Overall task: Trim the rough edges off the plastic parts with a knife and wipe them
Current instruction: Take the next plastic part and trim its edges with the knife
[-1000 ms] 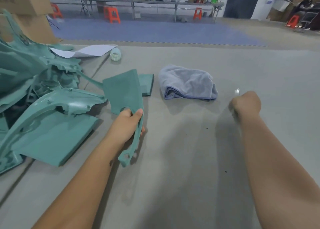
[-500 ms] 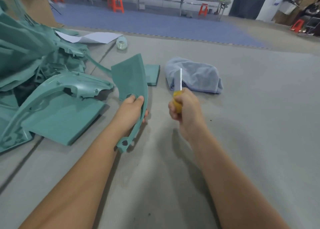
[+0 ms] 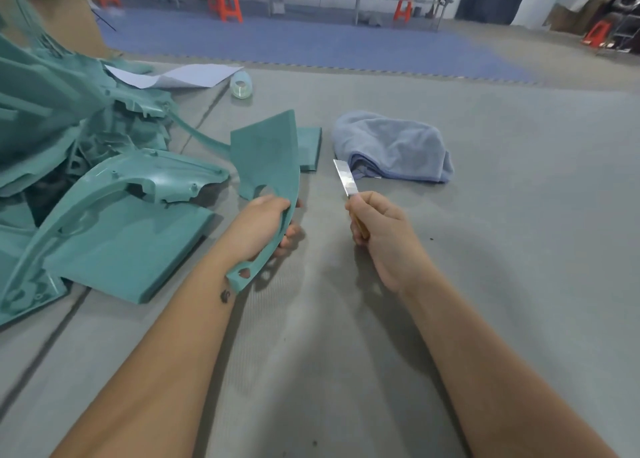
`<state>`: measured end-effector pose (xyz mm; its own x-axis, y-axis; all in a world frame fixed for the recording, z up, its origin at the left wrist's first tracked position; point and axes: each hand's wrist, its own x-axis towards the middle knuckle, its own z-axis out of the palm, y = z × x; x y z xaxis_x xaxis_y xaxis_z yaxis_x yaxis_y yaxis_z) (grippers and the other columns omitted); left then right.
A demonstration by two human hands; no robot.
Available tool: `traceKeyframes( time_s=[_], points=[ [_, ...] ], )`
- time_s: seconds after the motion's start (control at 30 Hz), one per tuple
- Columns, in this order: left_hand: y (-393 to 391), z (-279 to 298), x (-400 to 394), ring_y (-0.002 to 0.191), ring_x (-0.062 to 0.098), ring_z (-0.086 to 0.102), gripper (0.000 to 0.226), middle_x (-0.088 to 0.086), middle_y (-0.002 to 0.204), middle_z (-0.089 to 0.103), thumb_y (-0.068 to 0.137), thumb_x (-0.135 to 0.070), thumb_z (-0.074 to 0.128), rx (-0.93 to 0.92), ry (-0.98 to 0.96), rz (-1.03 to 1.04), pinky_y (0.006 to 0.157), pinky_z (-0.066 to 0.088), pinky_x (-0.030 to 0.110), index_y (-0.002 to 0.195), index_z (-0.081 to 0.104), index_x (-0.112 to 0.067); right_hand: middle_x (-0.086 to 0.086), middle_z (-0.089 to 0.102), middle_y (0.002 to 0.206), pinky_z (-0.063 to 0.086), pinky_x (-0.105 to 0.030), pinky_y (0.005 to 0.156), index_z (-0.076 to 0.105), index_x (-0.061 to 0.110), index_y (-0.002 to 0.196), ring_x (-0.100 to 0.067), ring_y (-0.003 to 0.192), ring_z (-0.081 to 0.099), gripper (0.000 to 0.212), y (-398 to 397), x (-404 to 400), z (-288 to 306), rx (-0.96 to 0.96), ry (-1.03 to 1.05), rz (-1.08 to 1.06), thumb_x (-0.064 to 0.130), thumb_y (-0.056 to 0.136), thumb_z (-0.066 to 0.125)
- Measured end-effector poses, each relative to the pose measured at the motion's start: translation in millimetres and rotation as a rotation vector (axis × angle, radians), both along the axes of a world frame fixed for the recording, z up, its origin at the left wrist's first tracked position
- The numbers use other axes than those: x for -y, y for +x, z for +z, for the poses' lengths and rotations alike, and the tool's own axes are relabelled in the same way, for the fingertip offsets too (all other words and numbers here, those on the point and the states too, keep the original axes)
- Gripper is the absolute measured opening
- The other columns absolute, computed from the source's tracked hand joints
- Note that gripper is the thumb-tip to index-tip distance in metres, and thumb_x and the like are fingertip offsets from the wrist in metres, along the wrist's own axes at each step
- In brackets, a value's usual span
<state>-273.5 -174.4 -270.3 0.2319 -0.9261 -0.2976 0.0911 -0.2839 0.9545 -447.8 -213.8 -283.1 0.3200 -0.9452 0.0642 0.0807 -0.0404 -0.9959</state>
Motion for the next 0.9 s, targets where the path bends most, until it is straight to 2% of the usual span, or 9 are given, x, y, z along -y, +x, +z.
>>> traceKeyframes(
  time_s=[0.1,0.2,0.27,0.37,0.43,0.57,0.7,0.83,0.9],
  points=[
    [2,3,-6,0.037,0.010,0.034,0.022,0.000,0.049,0.043,0.095,-0.010,0.032,-0.127,0.037,-0.021,0.037,0.025,0.017,0.103,0.052,-0.010,0.001,0.068,0.066,0.038,-0.020,0.046,0.053,0.018,0.077,-0.011,0.046,0.050,0.021,-1,-1,2,-0.073,-0.058,-0.046,0.019,0.097,0.057],
    [7,7,-16,0.040,0.008,0.038,0.022,0.001,0.057,0.045,0.100,-0.008,0.035,-0.190,0.039,-0.094,0.035,0.029,0.017,0.108,0.055,-0.007,-0.001,0.068,0.063,0.037,-0.019,0.043,0.053,0.022,0.077,-0.011,0.042,0.046,0.021,-3,-1,3,-0.087,-0.118,-0.089,0.020,0.097,0.057],
    [8,9,-19,0.041,0.008,0.040,0.024,0.001,0.058,0.048,0.103,-0.015,0.039,-0.099,0.033,-0.128,0.037,0.033,0.017,0.111,0.060,-0.006,0.003,0.063,0.060,0.035,-0.019,0.047,0.063,0.023,0.079,-0.009,0.046,0.041,0.025,-2,-1,3,-0.067,-0.098,-0.102,0.025,0.101,0.050],
    [3,8,-17,0.042,0.009,0.042,0.027,-0.003,0.054,0.050,0.102,-0.028,0.044,0.137,-0.014,-0.112,0.042,0.035,0.021,0.105,0.066,-0.014,0.003,0.059,0.064,0.035,-0.019,0.054,0.076,0.019,0.085,-0.009,0.055,0.042,0.048,-2,1,5,0.013,0.080,-0.074,0.038,0.104,0.036],
    [-4,4,-15,0.039,0.009,0.041,0.031,-0.004,0.050,0.049,0.102,-0.030,0.042,0.168,-0.038,-0.055,0.040,0.034,0.020,0.099,0.067,-0.012,0.003,0.054,0.067,0.034,-0.020,0.057,0.076,0.014,0.087,-0.009,0.058,0.040,0.048,-2,1,6,0.075,0.152,-0.022,0.034,0.105,0.037],
    [-11,4,-10,0.035,0.010,0.037,0.031,-0.001,0.046,0.045,0.099,-0.017,0.032,0.021,0.020,0.020,0.035,0.029,0.018,0.098,0.060,-0.005,0.001,0.048,0.067,0.034,-0.020,0.057,0.067,0.009,0.084,-0.011,0.060,0.041,0.029,2,-3,9,0.192,0.233,-0.016,0.014,0.102,0.044],
    [-8,7,-14,0.037,0.011,0.040,0.025,0.003,0.051,0.046,0.104,-0.018,0.032,-0.169,0.000,0.016,0.036,0.031,0.015,0.093,0.052,-0.007,-0.003,0.061,0.067,0.042,-0.022,0.047,0.056,0.015,0.083,-0.014,0.054,0.053,0.023,1,-7,12,0.193,0.267,0.010,0.022,0.103,0.046],
    [-4,9,-21,0.048,0.013,0.054,0.030,0.003,0.060,0.054,0.104,-0.030,0.037,-0.091,-0.026,-0.102,0.046,0.048,0.020,0.089,0.056,-0.012,-0.005,0.057,0.057,0.033,-0.018,0.040,0.059,0.020,0.079,-0.012,0.043,0.045,0.024,-1,-10,13,0.136,0.205,0.060,0.025,0.101,0.051],
    [-7,9,-21,0.048,0.015,0.050,0.032,0.003,0.061,0.050,0.103,-0.033,0.037,-0.094,-0.028,-0.104,0.046,0.047,0.021,0.085,0.053,-0.012,-0.003,0.052,0.053,0.029,-0.017,0.039,0.065,0.019,0.073,-0.010,0.041,0.039,0.030,0,-11,12,0.117,0.176,0.094,0.025,0.099,0.053]
  ],
)
